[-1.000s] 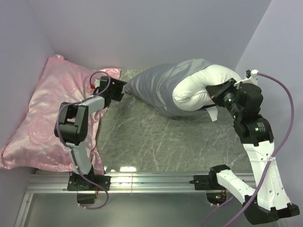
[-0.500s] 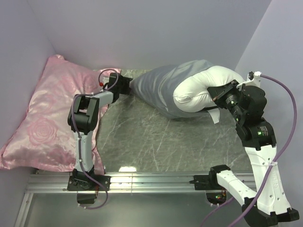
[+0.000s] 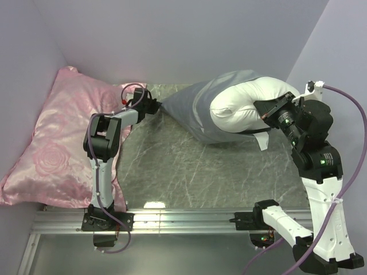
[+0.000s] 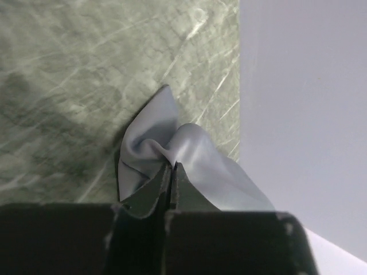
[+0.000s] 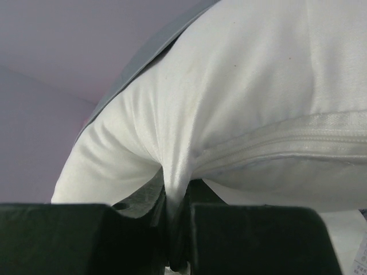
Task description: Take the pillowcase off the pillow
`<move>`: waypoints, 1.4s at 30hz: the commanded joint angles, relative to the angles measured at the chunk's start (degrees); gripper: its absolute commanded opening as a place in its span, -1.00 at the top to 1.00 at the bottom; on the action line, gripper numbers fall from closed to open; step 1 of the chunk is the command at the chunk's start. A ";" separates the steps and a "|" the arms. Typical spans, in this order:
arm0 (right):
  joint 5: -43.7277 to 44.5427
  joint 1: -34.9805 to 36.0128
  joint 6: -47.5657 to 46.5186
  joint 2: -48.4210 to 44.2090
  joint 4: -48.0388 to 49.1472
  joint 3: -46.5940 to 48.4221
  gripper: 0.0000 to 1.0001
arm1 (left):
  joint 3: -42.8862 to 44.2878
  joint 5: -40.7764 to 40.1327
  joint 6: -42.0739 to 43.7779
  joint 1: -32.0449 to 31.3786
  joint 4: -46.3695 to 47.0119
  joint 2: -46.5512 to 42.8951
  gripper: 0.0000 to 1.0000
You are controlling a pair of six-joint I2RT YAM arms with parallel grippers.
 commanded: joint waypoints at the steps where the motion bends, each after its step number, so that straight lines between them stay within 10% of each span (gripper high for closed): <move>1: 1.54 -0.58 -0.67 -1.57 9.28 7.45 1.00 | 4.49 -1.03 2.22 0.46 -3.39 -0.42 0.99; 23: 2.23 -0.49 -2.69 4.41 -2.42 52.18 1.00 | 14.08 -7.35 16.45 6.18 -20.97 0.89 0.99; 31: 11.38 4.43 -5.94 2.47 2.68 54.38 1.00 | 16.18 -9.29 20.24 7.05 -23.96 4.14 0.99; 42: -3.28 4.79 -4.45 7.22 8.47 39.63 1.00 | 26.73 -0.08 32.27 6.00 -22.92 6.69 0.86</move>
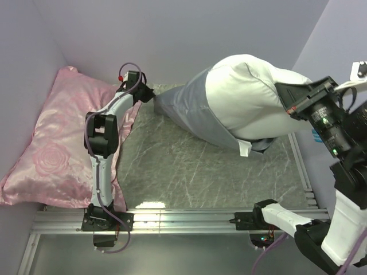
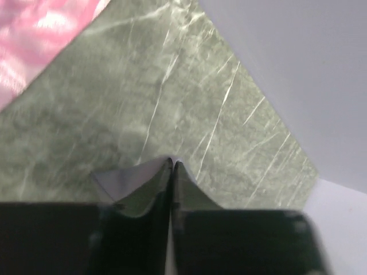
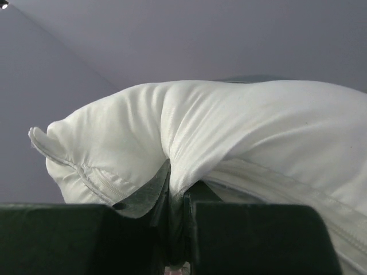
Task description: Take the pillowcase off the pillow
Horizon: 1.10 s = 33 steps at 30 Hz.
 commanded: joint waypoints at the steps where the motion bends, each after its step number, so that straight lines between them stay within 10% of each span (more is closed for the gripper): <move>1: -4.25 -0.22 0.68 -0.30 25.42 -1.52 1.00 | 4.76 1.59 6.20 2.59 1.70 2.37 0.72; 7: -8.74 -0.05 0.95 3.04 28.76 -9.71 1.00 | 4.43 -0.14 13.57 0.13 2.23 -9.02 -0.36; 25: 1.01 16.65 -9.24 16.40 22.08 -12.01 1.00 | 13.38 8.81 48.19 -16.04 0.57 -41.22 -0.70; 33: 1.80 21.39 -10.30 23.69 19.18 -4.89 1.00 | 16.66 13.83 70.01 -27.72 -17.89 -41.66 -0.73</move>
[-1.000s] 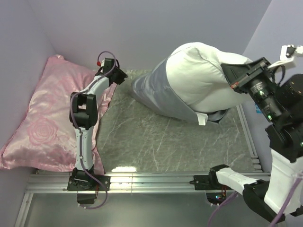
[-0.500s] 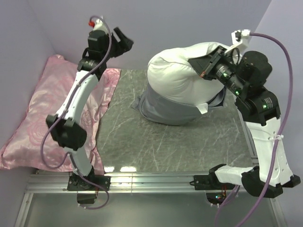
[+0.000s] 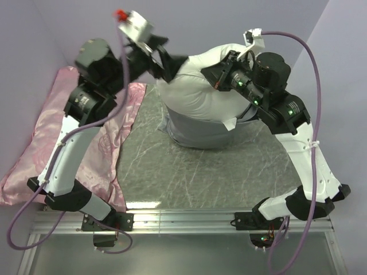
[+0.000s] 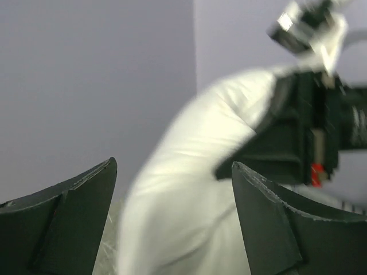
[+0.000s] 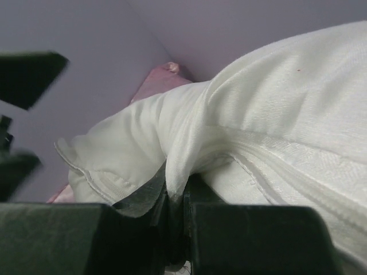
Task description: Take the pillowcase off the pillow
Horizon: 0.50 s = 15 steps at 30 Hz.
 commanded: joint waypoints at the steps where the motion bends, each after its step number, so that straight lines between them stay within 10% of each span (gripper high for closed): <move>1: 1.93 2.01 -2.30 3.44 -1.51 2.84 1.00 | -3.23 2.51 12.66 -4.06 -9.24 0.60 -0.74; 8: 2.90 4.83 -1.86 5.55 -1.52 5.75 1.00 | 3.27 -6.45 18.73 -8.81 -21.71 6.66 -0.73; 15: 4.04 5.45 -2.30 9.59 -5.37 14.70 1.00 | 2.04 4.35 17.77 -9.51 -24.35 5.52 -0.75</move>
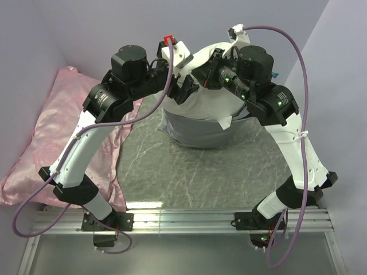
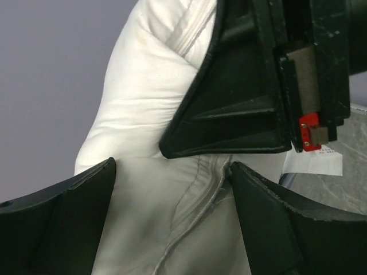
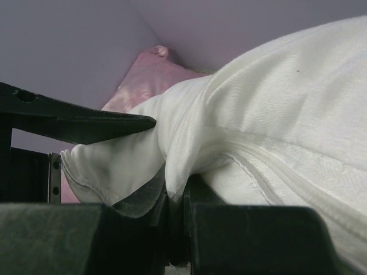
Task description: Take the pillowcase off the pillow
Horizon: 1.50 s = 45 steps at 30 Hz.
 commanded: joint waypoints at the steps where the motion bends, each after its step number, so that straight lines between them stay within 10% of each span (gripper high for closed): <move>1: -0.57 0.96 -0.66 2.51 0.91 6.10 1.00 | -0.01 5.24 0.94 -1.12 -6.89 0.30 -0.76; 8: -1.98 1.49 0.31 1.99 1.79 7.86 1.00 | -4.57 1.20 0.42 -1.21 -5.59 3.20 -0.56; 11: -1.98 1.49 0.13 1.90 1.70 8.57 1.00 | -2.48 0.32 -0.73 -1.56 -6.80 6.27 0.82; 12: -1.98 1.49 -0.04 1.73 1.96 8.22 1.00 | -0.91 -2.04 -1.43 -1.73 -7.33 7.76 0.99; 15: -1.28 1.49 -0.92 1.90 2.50 9.44 0.98 | -2.10 -10.37 -4.57 -2.35 -2.71 6.82 0.99; 19: 1.88 0.88 -3.03 3.13 0.03 14.28 0.01 | 1.38 -21.11 -12.40 -2.09 4.88 6.89 0.99; 23: 4.61 0.79 -4.35 -3.17 2.57 6.33 -0.48 | 16.56 -29.75 -25.73 -0.07 -0.03 13.91 0.99; 34: 7.67 7.01 -3.12 -21.91 12.77 -29.99 -0.45 | 10.89 -37.39 -38.52 3.45 5.93 10.94 0.99; 45: 35.62 17.93 -2.15 -8.48 26.64 -41.96 -0.49 | 10.80 -35.99 -40.11 3.36 8.57 8.21 0.99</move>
